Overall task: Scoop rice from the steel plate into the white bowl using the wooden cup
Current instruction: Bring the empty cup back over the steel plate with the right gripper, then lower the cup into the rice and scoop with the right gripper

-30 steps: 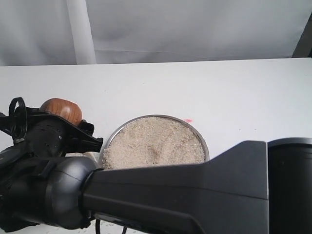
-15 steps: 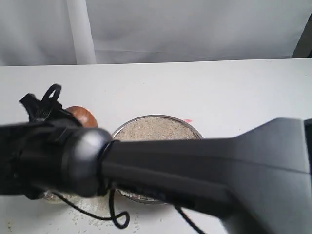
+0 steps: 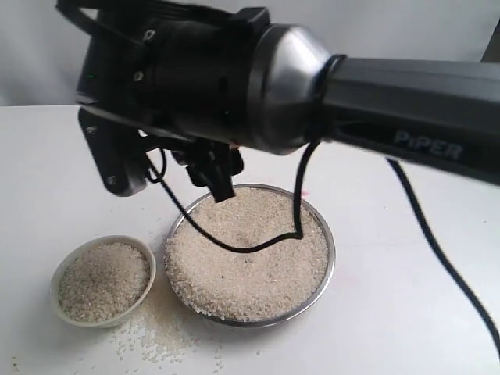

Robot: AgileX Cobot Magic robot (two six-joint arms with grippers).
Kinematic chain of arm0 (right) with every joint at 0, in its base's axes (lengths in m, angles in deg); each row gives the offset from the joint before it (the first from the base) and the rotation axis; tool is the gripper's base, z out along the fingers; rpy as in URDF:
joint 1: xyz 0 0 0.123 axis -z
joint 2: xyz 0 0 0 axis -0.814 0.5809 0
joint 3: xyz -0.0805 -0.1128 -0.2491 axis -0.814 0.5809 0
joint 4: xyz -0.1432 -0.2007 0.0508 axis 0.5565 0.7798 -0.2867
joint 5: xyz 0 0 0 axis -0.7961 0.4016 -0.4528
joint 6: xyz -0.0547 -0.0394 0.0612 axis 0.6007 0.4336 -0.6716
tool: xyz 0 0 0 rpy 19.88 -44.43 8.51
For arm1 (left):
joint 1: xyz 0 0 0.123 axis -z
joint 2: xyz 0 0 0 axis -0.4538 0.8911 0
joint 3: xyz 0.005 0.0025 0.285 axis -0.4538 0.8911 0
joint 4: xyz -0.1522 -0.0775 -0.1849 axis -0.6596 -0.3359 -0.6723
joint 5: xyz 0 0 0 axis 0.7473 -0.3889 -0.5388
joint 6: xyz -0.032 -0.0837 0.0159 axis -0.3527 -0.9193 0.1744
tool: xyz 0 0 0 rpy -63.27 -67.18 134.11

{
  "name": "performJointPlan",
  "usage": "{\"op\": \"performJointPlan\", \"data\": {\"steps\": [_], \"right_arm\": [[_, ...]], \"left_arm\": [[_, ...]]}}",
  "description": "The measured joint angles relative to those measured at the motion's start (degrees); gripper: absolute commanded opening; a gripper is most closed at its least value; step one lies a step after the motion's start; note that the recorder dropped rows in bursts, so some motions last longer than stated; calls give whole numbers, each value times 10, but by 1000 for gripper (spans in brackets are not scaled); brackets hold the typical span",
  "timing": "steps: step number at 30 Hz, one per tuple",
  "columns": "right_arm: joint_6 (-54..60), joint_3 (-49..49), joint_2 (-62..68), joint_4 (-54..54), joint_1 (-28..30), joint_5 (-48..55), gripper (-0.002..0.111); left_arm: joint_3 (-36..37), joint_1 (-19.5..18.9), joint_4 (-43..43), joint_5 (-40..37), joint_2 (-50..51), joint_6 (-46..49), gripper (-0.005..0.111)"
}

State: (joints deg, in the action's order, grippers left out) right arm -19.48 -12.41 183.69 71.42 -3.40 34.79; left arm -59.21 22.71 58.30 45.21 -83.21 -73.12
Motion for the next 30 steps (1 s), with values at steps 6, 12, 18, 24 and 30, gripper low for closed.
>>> {"op": "performJointPlan", "data": {"steps": [6,12,18,24,30], "right_arm": [[10,102,-8,44,68,-33,0],[36,204,-7,119,99,-123,0],[45,226,19,155,99,-169,0],[47,228,65,172,107,-183,0],[47,229,80,176,116,-200,0]], "left_arm": [[0,0,0,0,0,0,0],[0,0,0,0,0,0,0],[0,0,0,0,0,0,0],[0,0,0,0,0,0,0],[0,0,0,0,0,0,0]]}}
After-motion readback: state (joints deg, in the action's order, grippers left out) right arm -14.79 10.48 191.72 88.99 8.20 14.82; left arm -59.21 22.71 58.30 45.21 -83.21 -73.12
